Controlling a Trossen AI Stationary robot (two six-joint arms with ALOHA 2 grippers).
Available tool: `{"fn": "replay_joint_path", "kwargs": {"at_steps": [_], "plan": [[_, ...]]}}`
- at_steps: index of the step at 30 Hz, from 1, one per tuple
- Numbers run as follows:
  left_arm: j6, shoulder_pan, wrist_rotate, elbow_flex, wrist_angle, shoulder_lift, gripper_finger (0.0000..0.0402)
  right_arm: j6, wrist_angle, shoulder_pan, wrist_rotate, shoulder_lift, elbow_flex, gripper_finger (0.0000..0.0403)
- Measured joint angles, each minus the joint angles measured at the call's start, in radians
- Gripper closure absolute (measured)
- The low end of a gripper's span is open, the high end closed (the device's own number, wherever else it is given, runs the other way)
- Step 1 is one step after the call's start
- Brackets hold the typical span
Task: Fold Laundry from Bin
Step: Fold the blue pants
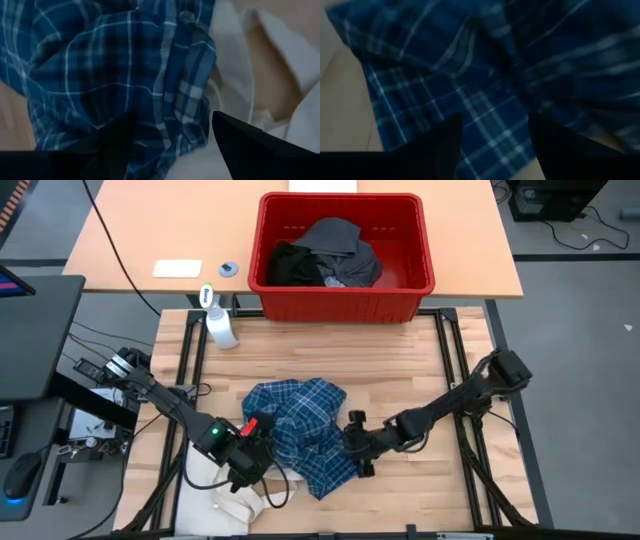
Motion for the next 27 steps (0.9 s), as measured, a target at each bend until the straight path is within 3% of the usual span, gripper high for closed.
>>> {"fn": "replay_joint_path", "kwargs": {"at_steps": [5, 9, 12, 19, 23, 27], "plan": [[0.047, 0.008, -0.025, 0.0, 0.019, -0.008, 0.013, 0.001, 0.063, 0.015, -0.013, 0.12, 0.007, 0.0168], [0.081, 0.024, -0.056, 0.0, 0.02, -0.008, 0.013, 0.061, -0.03, 0.009, -0.046, 0.141, 0.022, 0.0168], [0.119, 0.04, -0.082, 0.0, 0.04, -0.008, 0.013, 0.121, -0.195, -0.011, -0.039, 0.11, 0.024, 0.0168], [0.116, 0.056, -0.268, 0.0, 0.035, -0.008, 0.013, 0.255, -0.633, -0.058, -0.015, -0.015, 0.015, 0.0179], [0.042, 0.077, -0.28, 0.0, -0.025, -0.008, 0.013, 0.389, -0.97, -0.082, 0.027, -0.056, 0.012, 0.0187], [0.016, 0.112, -0.284, -0.044, -0.006, -0.008, 0.013, 0.455, -1.11, -0.09, 0.06, -0.115, -0.002, 0.019]]}}
